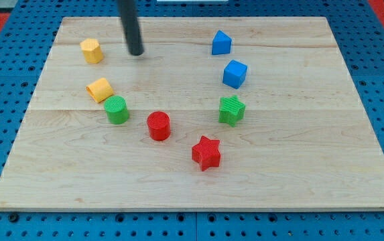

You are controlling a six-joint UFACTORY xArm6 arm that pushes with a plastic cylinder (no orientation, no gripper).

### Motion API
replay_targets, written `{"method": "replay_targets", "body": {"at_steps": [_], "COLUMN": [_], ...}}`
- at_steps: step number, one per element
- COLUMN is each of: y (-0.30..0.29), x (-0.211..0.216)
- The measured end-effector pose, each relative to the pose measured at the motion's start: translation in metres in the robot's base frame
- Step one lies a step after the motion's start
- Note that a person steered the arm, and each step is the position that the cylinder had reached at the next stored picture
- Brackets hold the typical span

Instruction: Move the blue triangle to the top of the blue cube

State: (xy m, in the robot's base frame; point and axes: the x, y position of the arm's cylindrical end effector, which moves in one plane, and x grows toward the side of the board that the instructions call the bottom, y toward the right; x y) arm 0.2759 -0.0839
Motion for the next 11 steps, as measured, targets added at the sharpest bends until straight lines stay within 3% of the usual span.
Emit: {"method": "replay_targets", "body": {"at_steps": [1,2,3,4,5,7,8,10,11], "y": [0.06,0.146,0.168,0.153,0.095,0.167,0.15,0.155,0.14], "x": [-0.04,-0.039,-0.011,-0.034,-0.029,0.021,0.011,0.077,0.087]}}
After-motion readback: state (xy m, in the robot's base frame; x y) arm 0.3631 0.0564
